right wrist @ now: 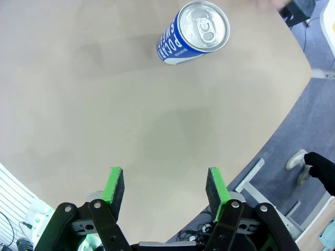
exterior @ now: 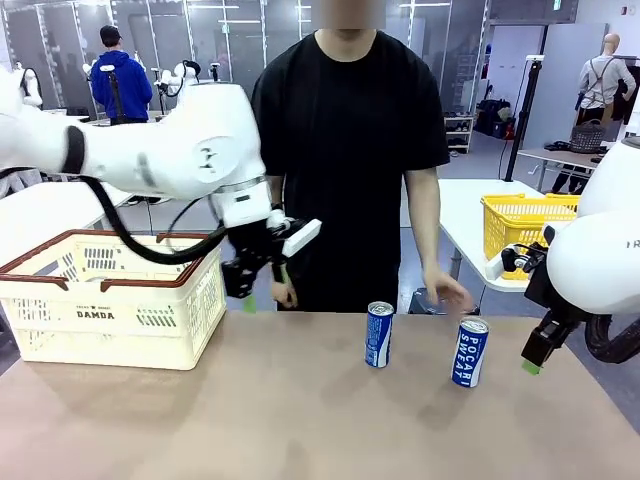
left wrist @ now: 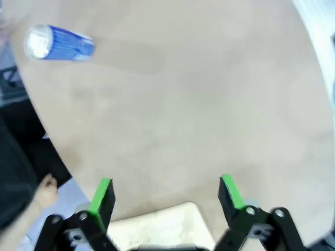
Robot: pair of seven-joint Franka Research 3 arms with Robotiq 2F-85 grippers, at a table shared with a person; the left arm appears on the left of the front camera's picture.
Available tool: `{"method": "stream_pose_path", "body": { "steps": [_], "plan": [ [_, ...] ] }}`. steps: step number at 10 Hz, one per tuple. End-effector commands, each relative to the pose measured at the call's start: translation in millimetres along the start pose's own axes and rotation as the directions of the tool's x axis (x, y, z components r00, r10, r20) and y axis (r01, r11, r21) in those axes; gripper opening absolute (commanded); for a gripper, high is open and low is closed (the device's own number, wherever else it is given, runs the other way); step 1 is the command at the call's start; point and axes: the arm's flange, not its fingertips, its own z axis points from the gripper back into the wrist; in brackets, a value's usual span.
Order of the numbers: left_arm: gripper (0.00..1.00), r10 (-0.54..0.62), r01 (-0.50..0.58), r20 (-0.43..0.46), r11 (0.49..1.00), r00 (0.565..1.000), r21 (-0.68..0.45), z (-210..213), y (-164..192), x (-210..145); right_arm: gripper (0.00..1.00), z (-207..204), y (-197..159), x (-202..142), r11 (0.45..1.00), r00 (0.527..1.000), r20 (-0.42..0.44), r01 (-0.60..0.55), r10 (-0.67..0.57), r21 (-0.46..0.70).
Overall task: Place the drinks into the Shopping basket.
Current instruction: Pick up one drink and place it into the Shopping basket.
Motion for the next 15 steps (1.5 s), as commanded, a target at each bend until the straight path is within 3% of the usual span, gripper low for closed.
{"method": "stream_pose_path", "body": {
  "steps": [1,3,7,15],
  "plan": [
    [1.00,0.014,-0.015,0.053,1.000,0.998,0.026,-12,-47,-20,0.79,0,-1,-2,1.000,1.000,0.002,0.004,-0.004,0.002],
    [1.00,0.036,-0.043,0.114,0.997,0.993,0.058,-24,-56,-30,0.79,0,-1,-2,1.000,1.000,0.002,0.004,-0.004,0.002],
    [1.00,0.038,-0.045,0.111,0.997,0.993,0.065,-28,-50,-35,0.79,0,-1,-2,1.000,1.000,0.002,0.004,-0.004,0.002],
    [1.00,-0.124,0.121,0.021,0.987,0.992,0.110,-41,104,47,0.79,0,-1,-2,1.000,1.000,0.002,0.004,-0.004,0.002]
  ]
}}
